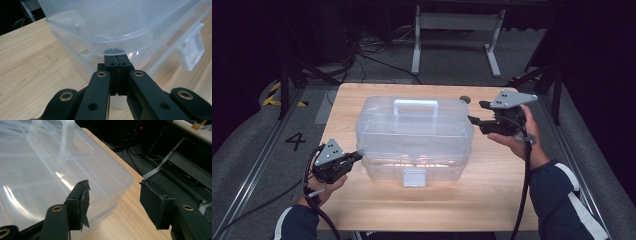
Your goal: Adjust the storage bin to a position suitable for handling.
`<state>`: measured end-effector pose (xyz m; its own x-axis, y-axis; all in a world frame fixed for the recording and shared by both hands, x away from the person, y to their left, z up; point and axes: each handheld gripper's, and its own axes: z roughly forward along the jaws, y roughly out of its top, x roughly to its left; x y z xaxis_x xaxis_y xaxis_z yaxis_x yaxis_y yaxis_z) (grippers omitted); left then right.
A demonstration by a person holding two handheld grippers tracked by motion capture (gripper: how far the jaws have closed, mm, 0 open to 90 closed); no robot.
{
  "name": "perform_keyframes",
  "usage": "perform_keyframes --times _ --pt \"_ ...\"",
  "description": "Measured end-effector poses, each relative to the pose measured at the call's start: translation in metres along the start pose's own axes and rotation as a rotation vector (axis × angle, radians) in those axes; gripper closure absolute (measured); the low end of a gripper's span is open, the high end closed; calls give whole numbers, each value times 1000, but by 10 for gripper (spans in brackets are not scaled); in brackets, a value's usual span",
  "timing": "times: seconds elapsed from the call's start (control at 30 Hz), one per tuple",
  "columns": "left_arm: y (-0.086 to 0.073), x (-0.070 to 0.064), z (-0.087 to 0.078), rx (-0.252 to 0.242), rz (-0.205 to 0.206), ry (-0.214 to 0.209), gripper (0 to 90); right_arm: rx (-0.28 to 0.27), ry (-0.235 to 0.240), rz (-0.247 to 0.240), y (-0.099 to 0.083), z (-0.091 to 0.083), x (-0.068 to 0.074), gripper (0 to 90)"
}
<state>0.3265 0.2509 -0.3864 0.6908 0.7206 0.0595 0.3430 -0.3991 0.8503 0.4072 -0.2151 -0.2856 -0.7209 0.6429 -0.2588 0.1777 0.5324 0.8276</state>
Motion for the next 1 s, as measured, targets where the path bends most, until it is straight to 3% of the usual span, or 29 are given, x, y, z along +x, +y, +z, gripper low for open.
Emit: perform_keyframes --times 0.2,0.3,0.47,0.63,0.73,0.83,1.0 --pt "4 1 -2 -15 -4 0 900 -31 -40 50 -30 -17 -5 407" --pt "7 2 -2 -21 3 6 900 -41 -38 68 -45 -20 -5 408" --pt "10 1 -3 -13 15 21 900 -18 -19 78 -71 -12 4 404" --pt "12 2 -4 -24 6 21 900 -23 40 88 -91 0 16 390" --pt "13 0 -3 -34 3 21 900 -14 55 78 -97 8 22 380" --pt "15 -2 -3 -31 20 35 900 -53 74 84 -98 12 28 374" --pt "17 -1 -4 -46 18 31 900 -102 42 88 -93 18 35 374"
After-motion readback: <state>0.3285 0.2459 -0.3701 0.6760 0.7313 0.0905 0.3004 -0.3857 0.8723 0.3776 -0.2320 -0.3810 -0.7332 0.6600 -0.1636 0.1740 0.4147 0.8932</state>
